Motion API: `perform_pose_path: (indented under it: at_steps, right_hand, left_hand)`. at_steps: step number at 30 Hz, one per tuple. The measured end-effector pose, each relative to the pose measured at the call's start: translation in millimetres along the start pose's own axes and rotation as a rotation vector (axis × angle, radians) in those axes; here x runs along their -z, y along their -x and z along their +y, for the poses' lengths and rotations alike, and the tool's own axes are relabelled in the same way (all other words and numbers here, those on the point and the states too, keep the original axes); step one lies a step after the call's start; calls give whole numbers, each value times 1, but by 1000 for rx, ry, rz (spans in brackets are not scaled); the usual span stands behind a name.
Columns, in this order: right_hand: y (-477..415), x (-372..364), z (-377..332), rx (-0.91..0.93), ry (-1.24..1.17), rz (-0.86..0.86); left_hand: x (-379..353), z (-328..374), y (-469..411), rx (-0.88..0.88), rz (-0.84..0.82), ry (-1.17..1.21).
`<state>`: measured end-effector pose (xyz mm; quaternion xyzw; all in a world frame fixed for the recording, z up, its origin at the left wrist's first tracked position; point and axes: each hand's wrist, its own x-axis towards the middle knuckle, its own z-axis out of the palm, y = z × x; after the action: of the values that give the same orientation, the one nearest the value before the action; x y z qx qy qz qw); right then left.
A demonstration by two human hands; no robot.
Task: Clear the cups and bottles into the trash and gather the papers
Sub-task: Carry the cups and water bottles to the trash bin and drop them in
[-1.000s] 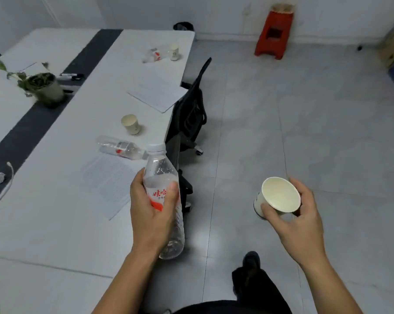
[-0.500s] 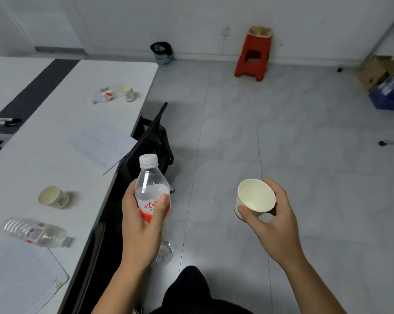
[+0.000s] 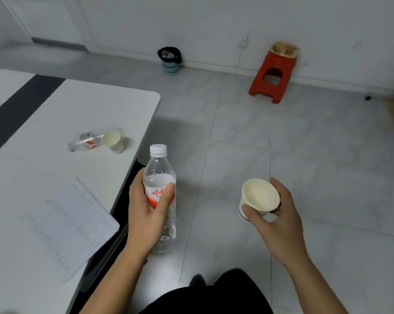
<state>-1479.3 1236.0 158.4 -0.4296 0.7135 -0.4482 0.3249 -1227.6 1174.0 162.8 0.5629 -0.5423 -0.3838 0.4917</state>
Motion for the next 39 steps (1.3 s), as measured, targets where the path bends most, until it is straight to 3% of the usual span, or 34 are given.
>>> perform_pose_path:
  at_steps: [10, 16, 25, 31, 39]
  right_hand:
    - [-299, -71, -2, -26, -47, -3]
    - [-504, -117, -69, 38, -28, -115]
    - [-775, -244, -135, 121, 55, -269]
    - [-925, -326, -186, 116, 66, -245]
    - [-1120, -405, -253, 109, 28, -180]
  left_hand:
    - [-116, -45, -275, 54, 5, -43]
    - [-161, -13, -454, 54, 62, -25]
    - [-186, -68, -704, 138, 301, 35]
    - [-191, -88, -890, 188, 295, 56]
    - [-209, -79, -1145, 119, 200, 10]
